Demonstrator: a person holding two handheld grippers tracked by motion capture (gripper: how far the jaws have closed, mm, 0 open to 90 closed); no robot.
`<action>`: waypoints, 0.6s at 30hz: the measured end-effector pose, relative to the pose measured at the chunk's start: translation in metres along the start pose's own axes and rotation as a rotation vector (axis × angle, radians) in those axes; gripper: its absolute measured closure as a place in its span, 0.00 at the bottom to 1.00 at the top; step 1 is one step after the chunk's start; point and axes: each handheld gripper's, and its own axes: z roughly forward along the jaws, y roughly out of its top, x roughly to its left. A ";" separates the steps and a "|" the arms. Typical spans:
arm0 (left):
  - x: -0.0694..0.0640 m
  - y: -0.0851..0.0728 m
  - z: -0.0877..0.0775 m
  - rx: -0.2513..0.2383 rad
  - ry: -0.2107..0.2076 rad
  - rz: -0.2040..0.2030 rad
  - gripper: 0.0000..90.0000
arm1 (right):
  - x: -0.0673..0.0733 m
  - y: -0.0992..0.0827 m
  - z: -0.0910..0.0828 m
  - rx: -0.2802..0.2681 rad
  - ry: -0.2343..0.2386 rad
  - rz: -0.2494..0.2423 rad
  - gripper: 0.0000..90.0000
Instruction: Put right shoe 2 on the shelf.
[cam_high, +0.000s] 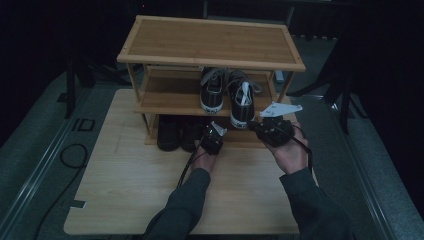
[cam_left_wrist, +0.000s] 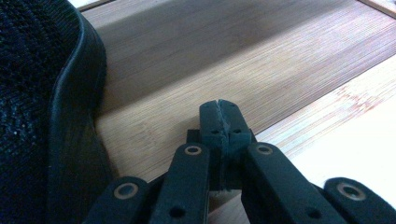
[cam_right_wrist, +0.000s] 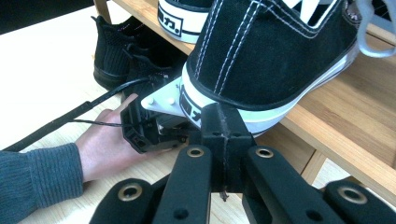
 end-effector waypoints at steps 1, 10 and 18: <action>0.000 0.000 0.000 0.000 -0.001 0.000 1.00 | 0.000 0.000 0.001 -0.001 0.000 -0.002 1.00; 0.000 0.000 0.000 0.000 0.000 -0.001 1.00 | -0.005 0.002 0.008 0.002 -0.003 0.018 1.00; 0.000 0.000 0.000 0.000 0.001 -0.001 1.00 | -0.007 0.003 0.011 0.005 -0.010 0.015 1.00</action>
